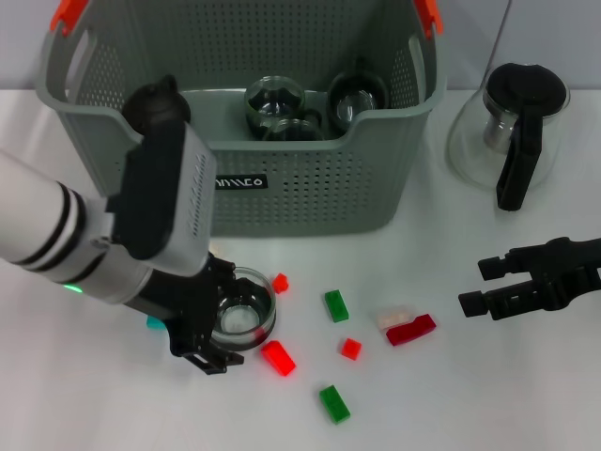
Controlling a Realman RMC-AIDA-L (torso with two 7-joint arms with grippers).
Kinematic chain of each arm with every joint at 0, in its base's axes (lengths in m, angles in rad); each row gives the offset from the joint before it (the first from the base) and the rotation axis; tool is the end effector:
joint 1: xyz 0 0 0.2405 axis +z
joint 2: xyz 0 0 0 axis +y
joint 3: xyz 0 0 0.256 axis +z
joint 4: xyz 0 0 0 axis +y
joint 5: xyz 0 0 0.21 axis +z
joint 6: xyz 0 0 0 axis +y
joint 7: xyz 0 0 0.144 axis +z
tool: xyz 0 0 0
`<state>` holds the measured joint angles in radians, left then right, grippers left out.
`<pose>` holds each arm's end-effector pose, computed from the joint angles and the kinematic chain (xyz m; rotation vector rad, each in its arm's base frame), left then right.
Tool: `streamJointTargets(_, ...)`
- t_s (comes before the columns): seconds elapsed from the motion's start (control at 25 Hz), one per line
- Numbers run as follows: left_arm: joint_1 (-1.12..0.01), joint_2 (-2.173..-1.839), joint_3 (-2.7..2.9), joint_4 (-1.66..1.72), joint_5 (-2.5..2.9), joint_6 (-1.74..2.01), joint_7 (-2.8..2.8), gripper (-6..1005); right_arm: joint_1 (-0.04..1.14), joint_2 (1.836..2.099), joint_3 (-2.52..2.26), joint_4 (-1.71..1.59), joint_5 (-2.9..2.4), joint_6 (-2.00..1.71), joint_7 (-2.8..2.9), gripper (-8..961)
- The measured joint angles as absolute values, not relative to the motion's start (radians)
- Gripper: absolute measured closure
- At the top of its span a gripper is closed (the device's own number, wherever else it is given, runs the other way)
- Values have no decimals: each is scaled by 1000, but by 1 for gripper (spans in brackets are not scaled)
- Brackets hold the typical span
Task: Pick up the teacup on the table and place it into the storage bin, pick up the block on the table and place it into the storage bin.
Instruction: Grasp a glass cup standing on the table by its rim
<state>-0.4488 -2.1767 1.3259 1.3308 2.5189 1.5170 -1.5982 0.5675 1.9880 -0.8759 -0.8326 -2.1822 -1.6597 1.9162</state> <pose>-0.2069 0.3201 -0.0296 -2.9747 0.1255 0.4419 0.2578 0.3359 0.0288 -2.8628 1.0684 0.2527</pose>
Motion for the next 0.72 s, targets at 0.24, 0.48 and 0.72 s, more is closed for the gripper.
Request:
streamJointTargets(0.24, -458, -2177, 1366, 1273, 2566, 1454, -1605, 163, 567, 1989, -874, -832, -2192, -1659, 1916, 26)
streamJointTargets(0.48, -459, -2177, 1379, 1255, 2567, 1440, -1605, 181, 567, 1990, -873, -833, -2194, -1657, 1916, 29)
streamJointTargets(0.72, -464, -2178, 1409, 1247, 2576, 1426, -1629, 198, 568, 1990, -870, -833, -2194, -1655, 1916, 29)
